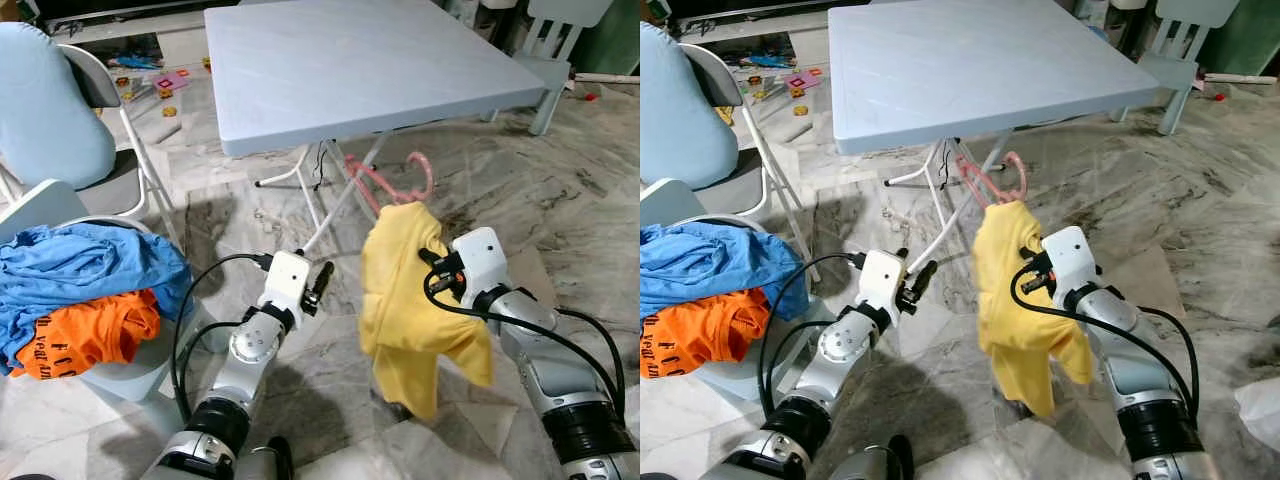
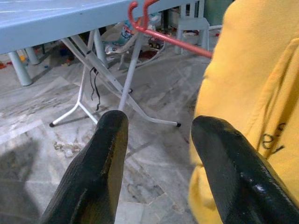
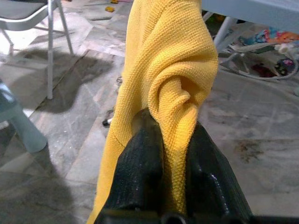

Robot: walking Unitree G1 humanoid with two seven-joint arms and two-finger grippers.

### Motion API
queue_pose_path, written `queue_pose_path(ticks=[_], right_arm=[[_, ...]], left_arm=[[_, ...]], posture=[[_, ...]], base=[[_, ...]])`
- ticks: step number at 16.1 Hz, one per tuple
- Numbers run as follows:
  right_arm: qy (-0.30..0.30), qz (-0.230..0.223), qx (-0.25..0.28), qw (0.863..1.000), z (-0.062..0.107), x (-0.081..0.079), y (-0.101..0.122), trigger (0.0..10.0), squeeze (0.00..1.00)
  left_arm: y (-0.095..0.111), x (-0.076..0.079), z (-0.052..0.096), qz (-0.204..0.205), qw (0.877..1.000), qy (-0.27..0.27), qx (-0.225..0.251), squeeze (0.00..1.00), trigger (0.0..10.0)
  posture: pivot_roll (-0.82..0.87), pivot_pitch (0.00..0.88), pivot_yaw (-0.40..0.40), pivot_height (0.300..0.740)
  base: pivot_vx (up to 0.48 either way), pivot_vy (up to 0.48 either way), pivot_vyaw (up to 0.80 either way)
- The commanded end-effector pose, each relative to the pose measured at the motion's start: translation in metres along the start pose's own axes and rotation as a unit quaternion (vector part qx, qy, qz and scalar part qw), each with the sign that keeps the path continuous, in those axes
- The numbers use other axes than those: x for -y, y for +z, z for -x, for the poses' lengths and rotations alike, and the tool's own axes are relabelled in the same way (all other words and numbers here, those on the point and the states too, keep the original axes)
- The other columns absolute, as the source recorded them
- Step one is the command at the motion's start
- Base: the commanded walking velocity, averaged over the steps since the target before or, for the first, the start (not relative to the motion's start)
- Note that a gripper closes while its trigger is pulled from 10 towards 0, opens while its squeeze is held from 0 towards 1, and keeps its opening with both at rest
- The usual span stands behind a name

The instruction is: Hang hanger

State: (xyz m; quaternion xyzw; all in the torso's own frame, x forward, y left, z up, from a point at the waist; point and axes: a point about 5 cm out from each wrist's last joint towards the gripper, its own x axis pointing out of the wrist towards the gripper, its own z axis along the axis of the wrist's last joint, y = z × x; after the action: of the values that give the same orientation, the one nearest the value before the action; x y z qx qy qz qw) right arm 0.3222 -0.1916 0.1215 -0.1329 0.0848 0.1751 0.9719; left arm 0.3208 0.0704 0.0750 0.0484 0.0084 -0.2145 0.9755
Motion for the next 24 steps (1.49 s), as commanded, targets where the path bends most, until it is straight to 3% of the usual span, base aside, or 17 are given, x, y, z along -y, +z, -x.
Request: queue_pose_path(ticks=[1,13,14,15,16,20,24], right_arm=[[-0.01,0.006,0.025,1.0,-0.001,0.006,0.013,10.0,0.0],[-0.01,0.006,0.025,1.0,-0.001,0.006,0.013,10.0,0.0],[-0.048,-0.024,0.021,0.998,-0.003,0.008,0.007,10.0,0.0],[-0.122,-0.081,0.004,0.989,0.003,0.011,-0.017,10.0,0.0],[-0.143,-0.097,-0.003,0.985,0.007,0.012,-0.026,10.0,0.0],[-0.142,-0.1,-0.01,0.985,0.005,0.012,-0.027,10.0,0.0],[-0.15,-0.104,-0.007,0.983,0.002,0.012,-0.027,10.0,0.0]], left_arm=[[0.002,0.0,0.001,-0.003,1.0,0.0,0.007,1.0,10.0],[0.002,0.0,0.001,-0.003,1.0,0.0,0.007,1.0,10.0],[0.001,-0.002,0.004,-0.001,1.0,0.018,0.007,1.0,10.0],[0.004,-0.02,0.021,0.009,0.998,0.059,0.034,0.0,10.0],[0.005,-0.027,0.028,0.012,0.996,0.07,0.046,0.0,10.0],[0.005,-0.023,0.025,0.015,0.997,0.059,0.042,0.0,10.0],[0.007,-0.02,0.027,0.022,0.997,0.058,0.038,0.0,10.0]], posture=[[-0.06,0.092,0.015,0.74],[-0.06,0.092,0.015,0.74],[-0.05,0.09,0.017,0.74],[-0.01,0.042,0.052,0.74],[-0.02,0.042,0.053,0.74],[-0.02,0.042,0.047,0.74],[-0.02,0.041,0.045,0.74]], base=[[0.0,0.0,0.0],[0.0,0.0,0.0],[0.0,0.0,0.0],[0.439,0.0,0.0],[0.439,0.0,0.0],[0.433,0.0,0.0],[0.433,0.0,-0.74]])
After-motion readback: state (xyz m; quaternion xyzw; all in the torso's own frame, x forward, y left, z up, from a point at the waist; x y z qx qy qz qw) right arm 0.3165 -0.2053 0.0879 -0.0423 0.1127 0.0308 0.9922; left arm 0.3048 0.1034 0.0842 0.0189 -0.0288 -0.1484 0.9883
